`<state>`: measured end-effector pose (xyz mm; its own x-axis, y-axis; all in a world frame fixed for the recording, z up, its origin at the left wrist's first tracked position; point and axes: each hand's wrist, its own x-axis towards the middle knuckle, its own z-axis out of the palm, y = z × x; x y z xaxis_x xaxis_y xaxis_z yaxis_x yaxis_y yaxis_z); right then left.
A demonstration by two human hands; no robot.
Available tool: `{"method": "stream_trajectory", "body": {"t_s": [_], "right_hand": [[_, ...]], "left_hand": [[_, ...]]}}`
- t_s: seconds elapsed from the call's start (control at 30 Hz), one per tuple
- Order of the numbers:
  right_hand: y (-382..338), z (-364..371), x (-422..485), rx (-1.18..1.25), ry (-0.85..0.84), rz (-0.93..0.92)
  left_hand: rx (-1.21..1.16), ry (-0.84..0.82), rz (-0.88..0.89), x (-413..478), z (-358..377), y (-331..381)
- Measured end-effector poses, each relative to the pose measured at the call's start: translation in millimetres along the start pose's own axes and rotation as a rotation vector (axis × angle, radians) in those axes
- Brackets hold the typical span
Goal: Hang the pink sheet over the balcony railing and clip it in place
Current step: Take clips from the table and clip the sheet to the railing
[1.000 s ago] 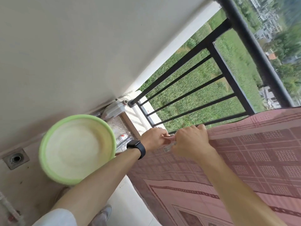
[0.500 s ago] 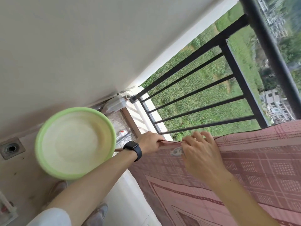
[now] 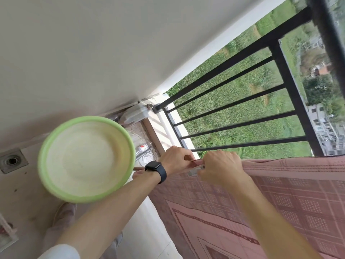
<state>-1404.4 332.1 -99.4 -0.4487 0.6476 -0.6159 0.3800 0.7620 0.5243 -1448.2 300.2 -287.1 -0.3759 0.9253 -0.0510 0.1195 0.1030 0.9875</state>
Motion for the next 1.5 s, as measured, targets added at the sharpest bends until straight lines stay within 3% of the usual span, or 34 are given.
{"method": "stream_trajectory", "body": {"t_s": [0.1, 0.23, 0.33, 0.67, 0.83, 0.93, 1.0, 1.13, 1.17, 1.3, 1.43, 1.5], "right_hand": [[3, 5, 8, 0.049, 0.038, -0.006], [9, 17, 1, 0.009, 0.127, -0.105], [11, 20, 0, -0.012, 0.166, -0.186], [4, 23, 10, -0.004, 0.140, -0.193], [2, 20, 36, 0.260, 0.207, -0.165], [3, 20, 56, 0.300, 0.236, -0.163], [-1, 23, 67, 0.299, 0.177, -0.161], [-10, 36, 78, 0.342, -0.188, -0.152], [-11, 41, 80, 0.314, -0.213, -0.144], [-9, 60, 87, 0.182, -0.141, -0.166], [-8, 63, 82, 0.183, -0.162, -0.238], [-7, 66, 82, 0.180, -0.161, -0.243]], "left_hand": [[-0.073, -0.042, -0.026, -4, 5, -11], [-0.085, -0.313, -0.129, -2, 2, -28], [-0.026, -0.352, -0.160, 2, 2, -40], [0.322, -0.157, -0.004, -1, 11, -60], [0.060, -0.011, -0.107, -12, 20, -72], [0.022, 0.017, -0.131, -16, 23, -68], [-0.007, 0.045, -0.147, -16, 24, -66], [-0.136, 0.089, -0.176, -19, 30, -71], [-0.174, 0.105, -0.171, -19, 30, -72], [-0.163, 0.017, -0.189, -16, 27, -78], [0.091, -0.175, -0.241, -14, 22, -97], [0.139, -0.170, -0.257, -13, 18, -103]]}}
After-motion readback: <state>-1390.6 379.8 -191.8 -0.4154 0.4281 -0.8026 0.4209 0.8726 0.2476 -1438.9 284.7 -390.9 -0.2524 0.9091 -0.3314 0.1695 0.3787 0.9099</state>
